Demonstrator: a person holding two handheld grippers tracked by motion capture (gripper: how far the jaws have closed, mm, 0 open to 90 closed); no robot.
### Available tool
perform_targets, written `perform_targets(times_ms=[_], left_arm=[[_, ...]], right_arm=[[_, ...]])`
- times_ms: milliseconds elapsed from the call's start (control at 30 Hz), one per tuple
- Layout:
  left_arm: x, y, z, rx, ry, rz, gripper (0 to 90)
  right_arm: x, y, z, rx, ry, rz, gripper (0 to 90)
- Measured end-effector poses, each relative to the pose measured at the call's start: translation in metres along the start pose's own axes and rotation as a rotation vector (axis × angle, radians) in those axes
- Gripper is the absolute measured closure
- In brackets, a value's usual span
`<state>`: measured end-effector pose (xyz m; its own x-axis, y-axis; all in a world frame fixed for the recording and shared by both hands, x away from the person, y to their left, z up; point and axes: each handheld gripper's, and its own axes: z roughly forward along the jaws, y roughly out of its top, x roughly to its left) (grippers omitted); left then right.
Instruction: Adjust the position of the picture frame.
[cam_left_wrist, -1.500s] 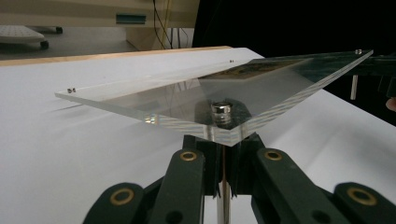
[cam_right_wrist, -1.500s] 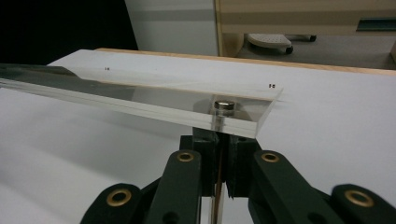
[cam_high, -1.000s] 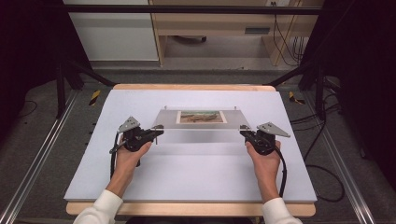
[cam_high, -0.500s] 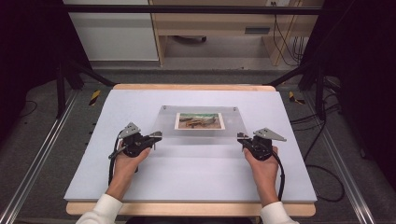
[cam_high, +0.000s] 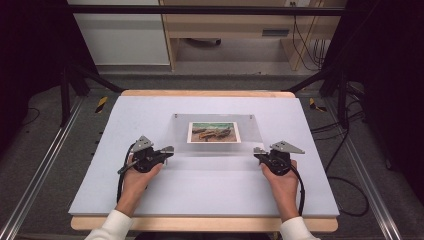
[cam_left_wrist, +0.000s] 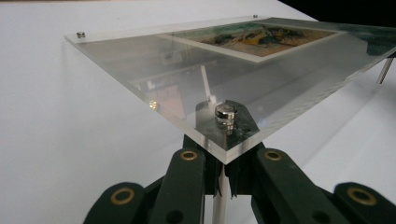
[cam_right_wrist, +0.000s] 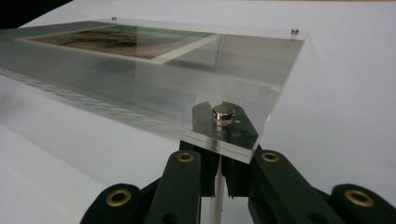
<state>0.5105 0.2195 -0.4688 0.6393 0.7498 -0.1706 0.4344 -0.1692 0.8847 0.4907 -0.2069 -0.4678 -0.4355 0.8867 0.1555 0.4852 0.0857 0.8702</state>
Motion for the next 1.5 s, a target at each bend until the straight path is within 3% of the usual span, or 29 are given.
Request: perform_targets(times_ms=[667,1500], left_arm=[[-0.0026,-0.0045,0.0026,0.08,0.025,0.038,84.1],[-0.0004,-0.0058,0.0036,0.091,0.037,0.045,84.0]], right_arm=[[-0.0015,-0.0059,0.0034,0.078,0.004,-0.003,84.2],[0.0003,-0.0071,0.0049,0.094,0.01,-0.013,84.1]])
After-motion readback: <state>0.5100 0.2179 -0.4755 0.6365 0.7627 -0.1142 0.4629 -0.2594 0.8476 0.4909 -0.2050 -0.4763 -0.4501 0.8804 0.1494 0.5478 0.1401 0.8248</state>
